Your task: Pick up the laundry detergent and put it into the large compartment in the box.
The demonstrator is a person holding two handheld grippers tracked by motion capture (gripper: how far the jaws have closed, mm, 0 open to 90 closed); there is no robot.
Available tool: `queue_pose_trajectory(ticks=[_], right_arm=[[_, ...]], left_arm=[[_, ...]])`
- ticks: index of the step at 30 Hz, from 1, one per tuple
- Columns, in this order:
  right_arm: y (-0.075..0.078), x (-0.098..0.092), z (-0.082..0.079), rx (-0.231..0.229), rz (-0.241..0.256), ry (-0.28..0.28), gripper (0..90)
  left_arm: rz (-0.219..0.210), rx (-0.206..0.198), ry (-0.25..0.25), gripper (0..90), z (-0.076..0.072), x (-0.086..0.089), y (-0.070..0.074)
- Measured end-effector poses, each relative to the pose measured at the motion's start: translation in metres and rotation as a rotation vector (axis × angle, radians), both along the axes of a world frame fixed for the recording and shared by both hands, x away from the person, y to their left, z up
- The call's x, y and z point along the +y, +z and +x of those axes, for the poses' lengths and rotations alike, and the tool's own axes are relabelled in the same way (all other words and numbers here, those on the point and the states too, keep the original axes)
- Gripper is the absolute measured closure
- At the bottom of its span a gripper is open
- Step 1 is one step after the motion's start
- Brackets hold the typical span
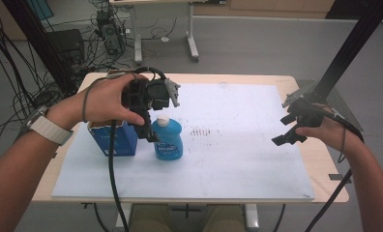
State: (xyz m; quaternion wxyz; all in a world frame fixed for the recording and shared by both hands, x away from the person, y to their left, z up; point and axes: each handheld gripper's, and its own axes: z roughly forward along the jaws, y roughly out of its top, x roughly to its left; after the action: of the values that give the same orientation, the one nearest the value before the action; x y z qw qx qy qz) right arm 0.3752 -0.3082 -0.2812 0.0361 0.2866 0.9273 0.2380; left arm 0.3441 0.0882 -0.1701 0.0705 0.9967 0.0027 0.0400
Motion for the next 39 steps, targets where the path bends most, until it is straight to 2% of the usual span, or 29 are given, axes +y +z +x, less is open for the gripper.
queue_pose_trajectory(ticks=[5,21,31,39], right_arm=[[-0.001,-0.001,-0.001,0.000,0.003,-0.005,7.1],[0.000,-0.007,-0.008,-0.003,0.029,-0.033,7.1],[0.000,-0.007,-0.008,-0.001,0.029,-0.033,7.1],[-0.002,-0.007,-0.008,0.007,0.028,-0.037,7.1]], left_arm=[[0.006,0.003,-0.007,7.6,0.007,-0.004,0.000],[0.035,0.003,-0.053,7.6,0.028,-0.015,-0.014],[0.035,0.001,-0.058,7.5,0.035,-0.018,-0.022],[0.021,0.005,-0.041,7.3,0.043,-0.014,-0.028]])
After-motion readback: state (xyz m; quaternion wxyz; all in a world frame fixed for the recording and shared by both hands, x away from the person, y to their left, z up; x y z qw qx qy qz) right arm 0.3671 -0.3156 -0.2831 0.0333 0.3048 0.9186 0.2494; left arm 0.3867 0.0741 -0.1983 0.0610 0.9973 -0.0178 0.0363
